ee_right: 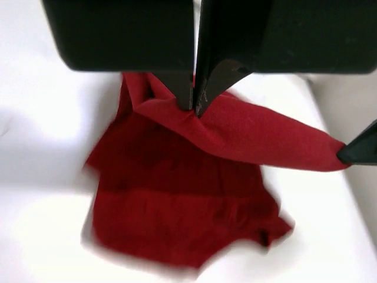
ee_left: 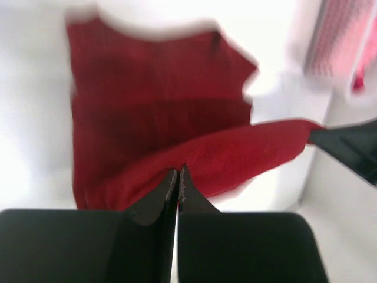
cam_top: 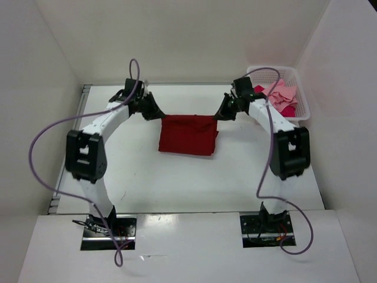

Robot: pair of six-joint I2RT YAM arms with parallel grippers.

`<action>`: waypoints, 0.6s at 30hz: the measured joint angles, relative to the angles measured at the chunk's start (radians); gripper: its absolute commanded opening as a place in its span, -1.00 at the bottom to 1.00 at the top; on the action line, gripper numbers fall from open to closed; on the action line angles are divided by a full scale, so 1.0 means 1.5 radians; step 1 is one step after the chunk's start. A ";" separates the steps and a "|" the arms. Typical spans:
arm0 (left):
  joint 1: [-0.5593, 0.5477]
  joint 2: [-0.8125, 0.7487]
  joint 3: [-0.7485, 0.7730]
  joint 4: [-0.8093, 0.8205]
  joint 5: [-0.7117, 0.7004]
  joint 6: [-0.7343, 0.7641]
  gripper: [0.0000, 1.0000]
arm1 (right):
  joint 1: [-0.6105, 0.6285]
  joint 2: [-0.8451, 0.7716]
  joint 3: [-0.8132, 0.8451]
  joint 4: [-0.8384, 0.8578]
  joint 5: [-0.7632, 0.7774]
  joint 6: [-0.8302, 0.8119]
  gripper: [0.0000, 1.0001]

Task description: Fold and stack the t-shirts

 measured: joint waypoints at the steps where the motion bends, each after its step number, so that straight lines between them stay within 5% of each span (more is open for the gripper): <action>1: 0.000 0.051 0.045 0.010 -0.009 0.000 -1.00 | -0.004 0.052 0.047 -0.002 0.009 -0.010 -1.00; 8: 0.009 0.258 0.202 0.035 -0.064 -0.012 -0.95 | -0.015 0.278 0.243 -0.001 0.049 -0.039 -0.96; 10: 0.016 0.276 0.208 0.036 -0.072 -0.026 -0.75 | -0.015 0.313 0.279 -0.005 0.054 -0.042 -0.81; 11: 0.020 0.280 0.209 0.038 -0.073 -0.035 -0.61 | -0.015 0.326 0.294 -0.008 0.055 -0.043 -0.55; 15: 0.040 0.279 0.208 0.066 -0.085 -0.057 -0.24 | -0.016 0.341 0.334 -0.017 0.067 -0.046 -0.10; 18: 0.055 0.248 0.179 0.100 -0.101 -0.065 -0.18 | -0.017 0.322 0.332 -0.015 0.077 -0.054 -0.07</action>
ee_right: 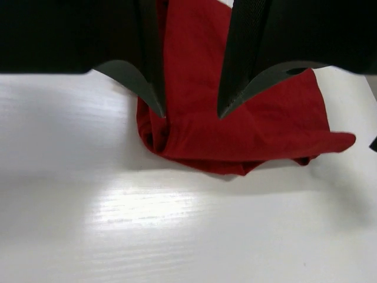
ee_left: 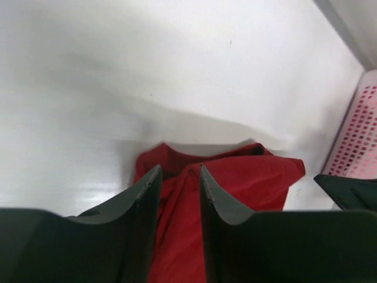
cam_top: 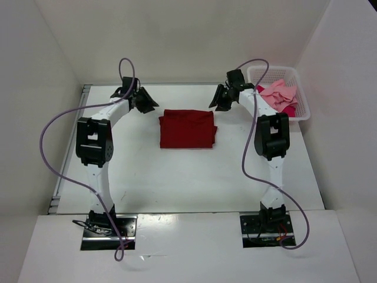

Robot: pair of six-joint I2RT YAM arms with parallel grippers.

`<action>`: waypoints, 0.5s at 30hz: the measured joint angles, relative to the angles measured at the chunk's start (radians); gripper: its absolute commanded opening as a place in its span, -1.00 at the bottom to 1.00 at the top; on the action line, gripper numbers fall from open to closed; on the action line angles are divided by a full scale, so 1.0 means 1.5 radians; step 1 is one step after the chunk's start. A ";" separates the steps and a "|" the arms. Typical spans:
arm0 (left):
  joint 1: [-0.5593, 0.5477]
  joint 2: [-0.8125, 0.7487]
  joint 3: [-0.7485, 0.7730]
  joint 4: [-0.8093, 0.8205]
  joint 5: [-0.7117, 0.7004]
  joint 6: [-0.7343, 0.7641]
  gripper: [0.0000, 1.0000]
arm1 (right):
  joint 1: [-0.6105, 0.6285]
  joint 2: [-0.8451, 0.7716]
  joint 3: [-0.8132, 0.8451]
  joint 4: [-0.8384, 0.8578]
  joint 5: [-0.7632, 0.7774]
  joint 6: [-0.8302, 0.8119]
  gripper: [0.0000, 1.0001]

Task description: Fold and stack the t-shirts

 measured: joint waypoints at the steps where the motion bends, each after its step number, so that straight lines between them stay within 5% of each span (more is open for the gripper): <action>1: 0.004 -0.021 -0.022 0.011 -0.005 -0.005 -0.18 | 0.000 -0.013 -0.015 0.005 0.004 -0.001 -0.19; 3: 0.004 -0.075 -0.073 0.024 -0.014 -0.006 -0.18 | 0.000 -0.071 -0.093 0.022 0.005 -0.003 -0.67; 5: -0.010 -0.122 -0.108 0.035 -0.012 -0.005 -0.18 | 0.004 -0.130 -0.162 0.025 -0.003 -0.002 -0.85; 15: -0.134 -0.163 -0.321 0.115 0.051 0.012 -0.18 | 0.089 -0.220 -0.351 0.088 -0.078 0.011 -0.99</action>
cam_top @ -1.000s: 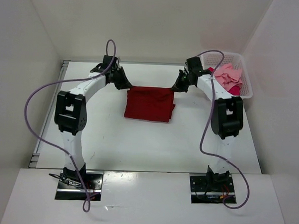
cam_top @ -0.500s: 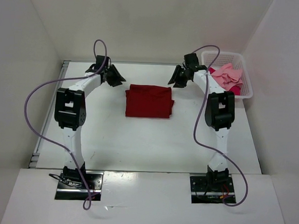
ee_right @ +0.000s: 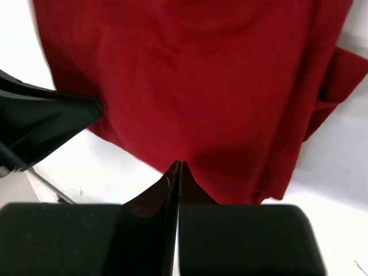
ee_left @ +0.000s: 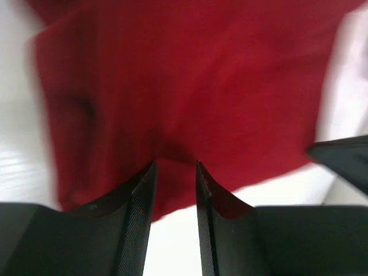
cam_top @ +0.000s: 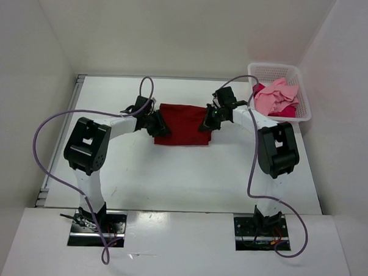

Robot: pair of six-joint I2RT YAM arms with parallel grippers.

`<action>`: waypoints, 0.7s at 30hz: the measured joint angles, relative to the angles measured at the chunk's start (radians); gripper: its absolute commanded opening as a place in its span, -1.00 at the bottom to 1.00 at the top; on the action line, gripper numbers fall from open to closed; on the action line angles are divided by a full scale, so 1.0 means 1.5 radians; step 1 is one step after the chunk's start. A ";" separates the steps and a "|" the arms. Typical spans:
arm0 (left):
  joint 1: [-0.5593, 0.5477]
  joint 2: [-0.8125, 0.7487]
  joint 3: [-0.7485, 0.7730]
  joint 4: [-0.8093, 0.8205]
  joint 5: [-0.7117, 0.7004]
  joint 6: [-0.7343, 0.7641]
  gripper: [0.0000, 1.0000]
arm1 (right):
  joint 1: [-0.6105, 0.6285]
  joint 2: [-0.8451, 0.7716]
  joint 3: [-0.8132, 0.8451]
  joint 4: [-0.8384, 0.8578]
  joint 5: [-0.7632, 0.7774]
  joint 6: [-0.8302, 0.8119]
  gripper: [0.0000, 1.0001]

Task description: Fold and stack the t-shirts

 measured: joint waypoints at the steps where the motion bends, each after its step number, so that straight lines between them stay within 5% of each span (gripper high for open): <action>1: 0.005 0.007 -0.015 0.002 0.001 0.000 -0.18 | 0.000 0.005 -0.007 0.004 -0.002 0.001 -0.99; 12: 0.020 -0.054 -0.167 0.090 0.050 -0.007 -0.01 | -0.005 0.020 -0.126 0.072 0.009 0.027 -0.99; 21: 0.018 -0.130 -0.102 0.009 0.059 -0.006 0.07 | -0.004 0.009 -0.111 0.048 0.033 0.021 -0.62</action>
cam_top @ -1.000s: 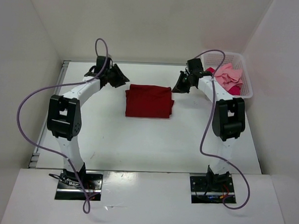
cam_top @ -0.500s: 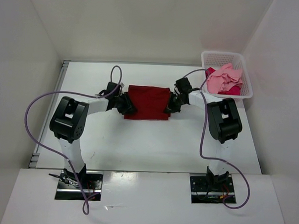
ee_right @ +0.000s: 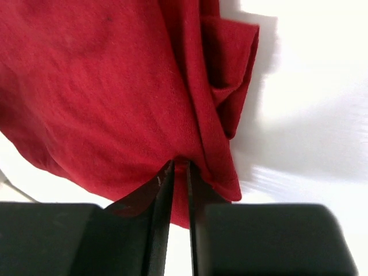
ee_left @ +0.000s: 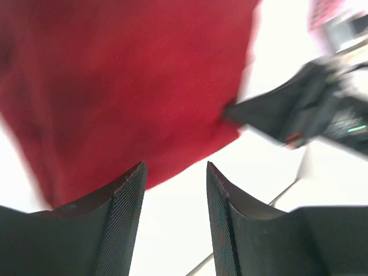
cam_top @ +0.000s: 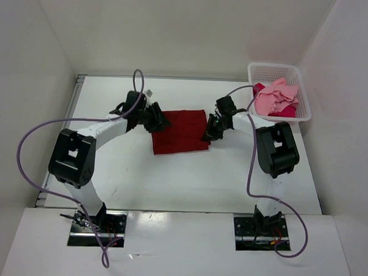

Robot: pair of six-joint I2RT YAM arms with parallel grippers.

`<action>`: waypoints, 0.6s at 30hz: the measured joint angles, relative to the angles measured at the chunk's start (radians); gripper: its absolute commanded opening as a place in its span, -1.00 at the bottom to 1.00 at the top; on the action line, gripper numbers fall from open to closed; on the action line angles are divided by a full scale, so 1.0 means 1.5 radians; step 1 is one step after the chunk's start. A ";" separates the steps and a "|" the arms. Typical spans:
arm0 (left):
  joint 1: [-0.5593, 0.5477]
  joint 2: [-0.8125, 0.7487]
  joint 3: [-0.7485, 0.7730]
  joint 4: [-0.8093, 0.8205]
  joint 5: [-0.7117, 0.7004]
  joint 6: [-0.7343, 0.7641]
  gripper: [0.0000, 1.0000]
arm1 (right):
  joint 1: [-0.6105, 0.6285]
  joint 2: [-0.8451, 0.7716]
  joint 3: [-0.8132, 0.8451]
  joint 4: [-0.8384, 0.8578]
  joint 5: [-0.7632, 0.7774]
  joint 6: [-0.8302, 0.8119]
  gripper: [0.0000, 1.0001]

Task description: Fold and stack the t-shirts

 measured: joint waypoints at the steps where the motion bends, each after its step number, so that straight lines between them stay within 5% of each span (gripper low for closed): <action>1: 0.001 0.004 0.028 -0.002 -0.002 0.000 0.07 | 0.000 0.000 0.009 -0.009 0.002 -0.003 -0.71; 5: 0.011 0.067 0.151 0.024 -0.003 0.000 0.07 | 0.000 0.003 0.073 -0.038 0.002 -0.014 -1.00; 13: 0.080 0.270 0.243 0.031 -0.004 0.002 0.07 | 0.000 0.127 0.265 -0.034 -0.018 -0.020 -1.00; 18: 0.109 0.301 0.266 0.033 0.004 0.001 0.07 | -0.003 0.236 0.334 -0.033 -0.026 -0.019 -1.00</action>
